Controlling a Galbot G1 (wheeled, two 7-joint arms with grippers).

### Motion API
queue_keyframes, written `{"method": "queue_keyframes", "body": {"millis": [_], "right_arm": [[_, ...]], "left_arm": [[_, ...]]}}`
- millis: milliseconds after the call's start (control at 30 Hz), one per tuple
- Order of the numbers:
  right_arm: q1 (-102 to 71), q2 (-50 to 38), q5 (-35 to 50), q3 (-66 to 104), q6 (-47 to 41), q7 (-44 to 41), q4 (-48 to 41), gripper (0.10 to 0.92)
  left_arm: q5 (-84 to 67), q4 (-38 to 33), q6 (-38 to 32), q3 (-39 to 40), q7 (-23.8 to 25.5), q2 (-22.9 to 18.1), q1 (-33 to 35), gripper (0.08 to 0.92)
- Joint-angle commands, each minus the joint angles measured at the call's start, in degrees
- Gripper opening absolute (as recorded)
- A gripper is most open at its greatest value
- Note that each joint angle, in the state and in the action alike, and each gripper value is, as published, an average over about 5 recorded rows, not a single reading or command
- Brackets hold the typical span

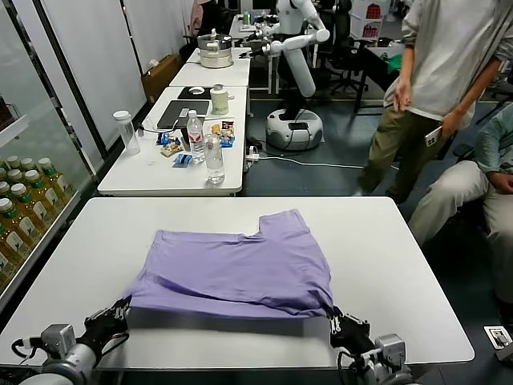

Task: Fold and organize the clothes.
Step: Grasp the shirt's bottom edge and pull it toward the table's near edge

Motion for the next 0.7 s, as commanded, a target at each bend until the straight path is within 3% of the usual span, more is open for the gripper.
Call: {"method": "queue_keyframes", "body": {"millis": [33, 167, 300, 567, 700], "right_arm": [[-6.4, -0.1, -2.5, 0.9, 0.9, -0.3, 2.2, 0.119], [-6.8, 0.2, -4.2, 0.4, 1.2, -0.4, 2.0, 0.125], [-5.4, 0.3, -5.5, 0.2, 2.1, -0.8, 1.3, 0.202], [2.7, -0.1, -3.9, 0.9, 1.5, -0.7, 3.1, 0.435], [12.1, 0.4, -1.5, -0.7, -0.2, 0.4, 0.0, 0.547]], "left_arm": [[2.4, -0.9, -2.0, -1.8, 0.1, -0.4, 8.8, 0.094], [4.6, -0.4, -1.4, -2.0, 0.3, -0.1, 9.0, 0.094], [5.4, -1.7, -0.9, -2.0, 0.1, -0.5, 8.2, 0.116], [5.6, -4.3, -2.6, -3.2, -1.0, 0.0, 1.9, 0.334], [5.4, -3.1, -4.5, -2.1, -0.2, 1.3, -3.0, 0.447]]}}
